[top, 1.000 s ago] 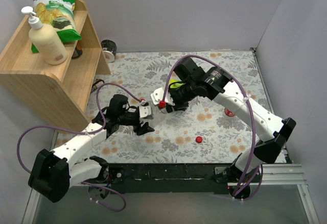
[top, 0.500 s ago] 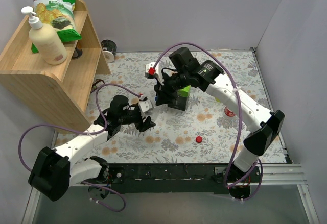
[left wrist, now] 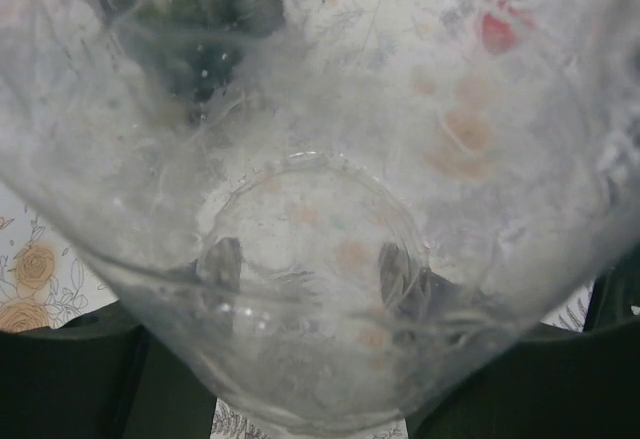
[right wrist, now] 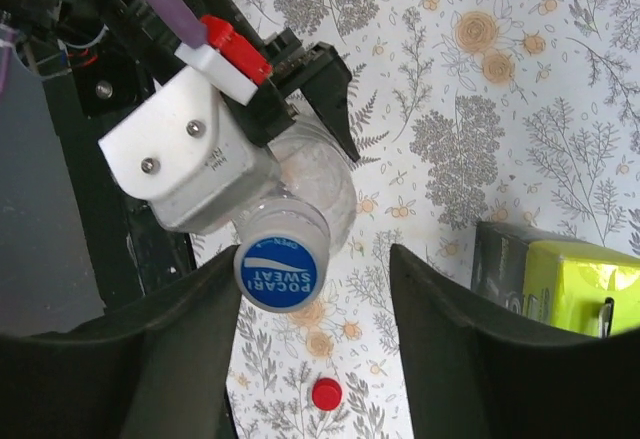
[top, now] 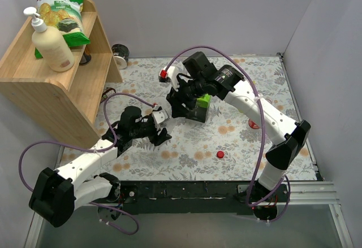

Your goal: Screw on the bottle caps

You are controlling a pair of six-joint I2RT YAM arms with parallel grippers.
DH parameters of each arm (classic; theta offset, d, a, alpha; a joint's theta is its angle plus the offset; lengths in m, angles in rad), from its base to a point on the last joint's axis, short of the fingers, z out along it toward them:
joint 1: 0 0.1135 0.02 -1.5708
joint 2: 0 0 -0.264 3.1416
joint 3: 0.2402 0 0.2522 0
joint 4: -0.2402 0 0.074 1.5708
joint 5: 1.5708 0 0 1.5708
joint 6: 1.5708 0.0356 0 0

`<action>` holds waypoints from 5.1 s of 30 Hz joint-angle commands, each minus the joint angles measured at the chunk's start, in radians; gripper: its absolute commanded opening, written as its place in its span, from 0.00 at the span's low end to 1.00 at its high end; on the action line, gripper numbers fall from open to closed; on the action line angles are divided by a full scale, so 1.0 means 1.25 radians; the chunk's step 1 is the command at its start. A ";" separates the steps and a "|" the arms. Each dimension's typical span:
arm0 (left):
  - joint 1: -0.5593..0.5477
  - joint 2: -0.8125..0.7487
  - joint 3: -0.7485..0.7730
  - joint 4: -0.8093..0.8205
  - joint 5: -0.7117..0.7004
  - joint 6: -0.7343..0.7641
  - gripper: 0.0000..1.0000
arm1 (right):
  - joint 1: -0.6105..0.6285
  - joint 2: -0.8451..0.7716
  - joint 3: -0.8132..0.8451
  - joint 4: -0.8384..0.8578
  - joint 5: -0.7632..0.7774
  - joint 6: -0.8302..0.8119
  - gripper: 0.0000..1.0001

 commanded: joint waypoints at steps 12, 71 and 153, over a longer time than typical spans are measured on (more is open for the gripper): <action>0.013 -0.016 0.029 -0.099 0.175 0.035 0.00 | -0.005 -0.165 -0.080 0.013 -0.027 -0.354 0.95; 0.053 0.016 0.029 0.095 0.186 -0.218 0.00 | 0.020 -0.265 -0.296 0.142 0.061 -0.255 0.98; 0.010 0.021 0.123 0.055 -0.084 0.000 0.00 | -0.032 0.121 0.071 -0.044 -0.167 0.081 0.01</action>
